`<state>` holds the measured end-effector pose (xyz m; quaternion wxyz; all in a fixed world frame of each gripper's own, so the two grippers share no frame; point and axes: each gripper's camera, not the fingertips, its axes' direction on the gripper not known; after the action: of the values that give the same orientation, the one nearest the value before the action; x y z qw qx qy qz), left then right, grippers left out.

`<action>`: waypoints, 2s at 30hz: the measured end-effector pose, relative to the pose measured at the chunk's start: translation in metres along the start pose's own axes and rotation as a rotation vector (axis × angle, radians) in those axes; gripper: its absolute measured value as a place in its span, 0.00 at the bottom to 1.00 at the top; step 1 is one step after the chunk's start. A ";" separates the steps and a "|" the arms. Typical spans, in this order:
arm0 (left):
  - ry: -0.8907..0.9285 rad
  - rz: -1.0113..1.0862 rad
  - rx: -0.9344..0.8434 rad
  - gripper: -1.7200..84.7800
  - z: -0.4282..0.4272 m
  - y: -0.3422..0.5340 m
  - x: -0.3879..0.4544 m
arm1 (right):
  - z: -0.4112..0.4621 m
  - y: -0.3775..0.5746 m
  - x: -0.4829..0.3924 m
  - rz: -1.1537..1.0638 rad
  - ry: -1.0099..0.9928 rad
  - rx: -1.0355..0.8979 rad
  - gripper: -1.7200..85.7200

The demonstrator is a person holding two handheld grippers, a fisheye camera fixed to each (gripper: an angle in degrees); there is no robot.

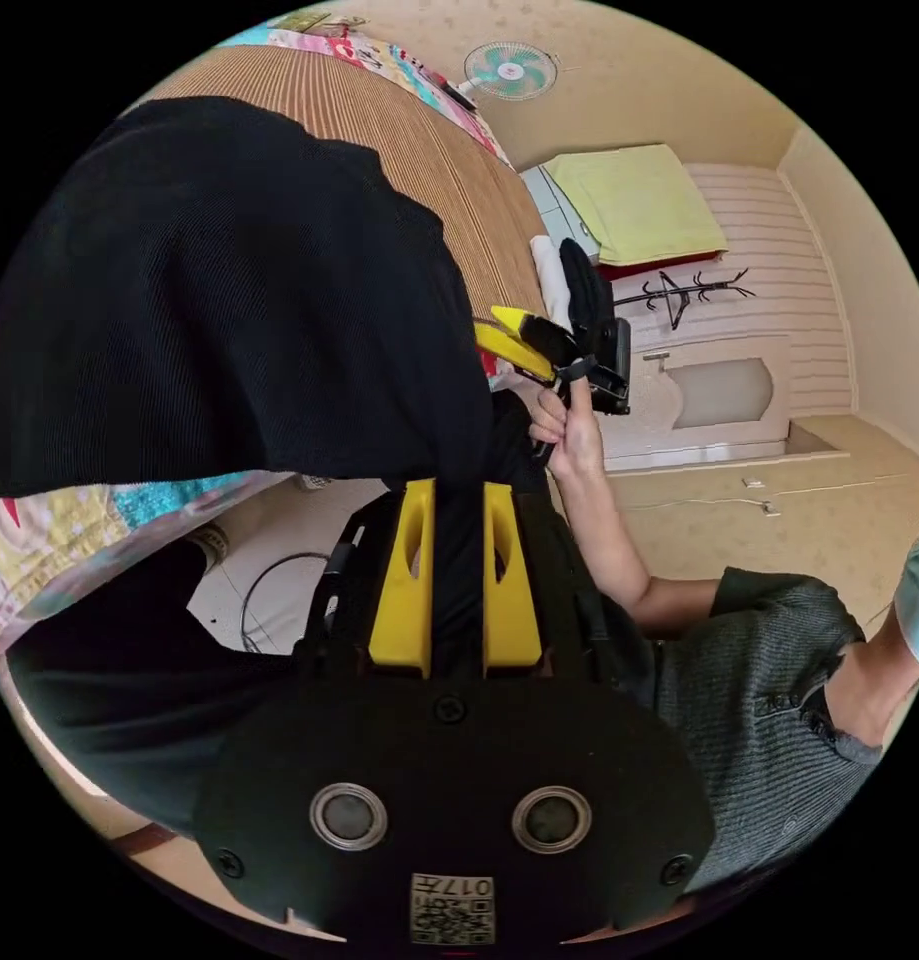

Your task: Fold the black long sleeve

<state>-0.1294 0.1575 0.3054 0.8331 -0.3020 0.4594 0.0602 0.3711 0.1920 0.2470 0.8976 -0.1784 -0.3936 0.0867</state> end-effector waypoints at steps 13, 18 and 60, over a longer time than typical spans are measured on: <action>0.051 -0.045 0.215 0.18 -0.129 0.005 -0.011 | 0.070 0.080 -0.279 -0.730 0.126 0.012 0.05; 0.347 0.340 0.326 0.08 -0.172 0.054 0.004 | -0.017 0.096 -0.258 -0.804 -0.231 0.082 0.04; 0.292 1.179 0.354 0.08 -0.387 0.156 0.180 | -0.425 0.198 -0.389 -0.757 0.259 1.381 0.05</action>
<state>-0.3678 0.0363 -0.0618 0.6259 0.1391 0.6606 0.3905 0.4191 0.1523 -0.3588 0.8123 0.5551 -0.1776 -0.0213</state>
